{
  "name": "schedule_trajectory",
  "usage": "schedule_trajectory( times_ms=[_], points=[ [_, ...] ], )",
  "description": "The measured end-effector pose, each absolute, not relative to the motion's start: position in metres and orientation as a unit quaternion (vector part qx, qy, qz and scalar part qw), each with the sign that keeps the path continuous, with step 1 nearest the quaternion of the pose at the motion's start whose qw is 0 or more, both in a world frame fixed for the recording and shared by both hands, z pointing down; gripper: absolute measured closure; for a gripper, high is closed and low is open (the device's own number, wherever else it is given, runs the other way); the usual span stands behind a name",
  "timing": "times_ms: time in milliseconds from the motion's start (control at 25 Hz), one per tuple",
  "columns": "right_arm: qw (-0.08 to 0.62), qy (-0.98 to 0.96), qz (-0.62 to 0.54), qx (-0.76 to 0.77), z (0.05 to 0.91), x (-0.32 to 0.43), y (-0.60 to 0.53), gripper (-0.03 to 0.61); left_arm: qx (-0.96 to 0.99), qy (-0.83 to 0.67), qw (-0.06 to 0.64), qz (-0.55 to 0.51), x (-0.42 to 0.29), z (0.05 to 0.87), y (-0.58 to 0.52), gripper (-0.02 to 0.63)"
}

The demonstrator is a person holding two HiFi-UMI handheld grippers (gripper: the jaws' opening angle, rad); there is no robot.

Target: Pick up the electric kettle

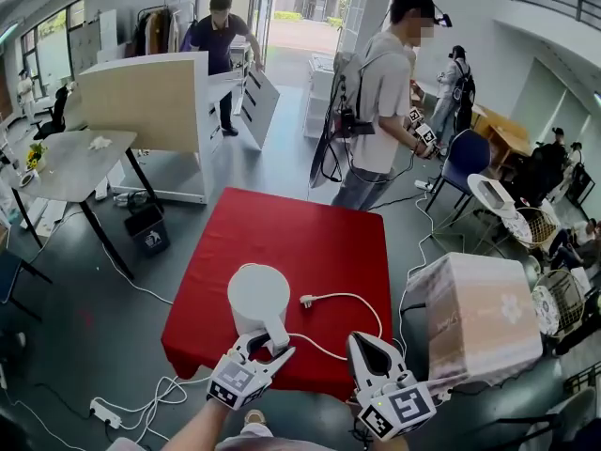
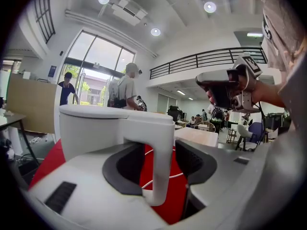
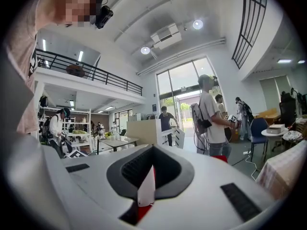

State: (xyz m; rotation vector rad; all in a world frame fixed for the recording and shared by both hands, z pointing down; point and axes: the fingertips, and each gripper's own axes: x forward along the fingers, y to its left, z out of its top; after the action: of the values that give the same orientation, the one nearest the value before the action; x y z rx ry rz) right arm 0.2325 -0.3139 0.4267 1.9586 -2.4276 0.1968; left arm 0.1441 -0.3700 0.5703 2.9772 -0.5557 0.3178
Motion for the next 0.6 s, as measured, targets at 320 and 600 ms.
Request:
schedule_trajectory(
  times_ms=[320,600],
  points=[
    [0.01,-0.761,0.067,0.645,0.429,0.246,-0.31,0.568,0.982,-0.15,0.042,0.11,0.168,0.576,-0.369,0.428],
    [0.008,-0.757,0.068,0.65,0.43,0.247,-0.311,0.569,0.983,-0.136,0.042,0.113,0.171,0.577,-0.366,0.428]
  ],
)
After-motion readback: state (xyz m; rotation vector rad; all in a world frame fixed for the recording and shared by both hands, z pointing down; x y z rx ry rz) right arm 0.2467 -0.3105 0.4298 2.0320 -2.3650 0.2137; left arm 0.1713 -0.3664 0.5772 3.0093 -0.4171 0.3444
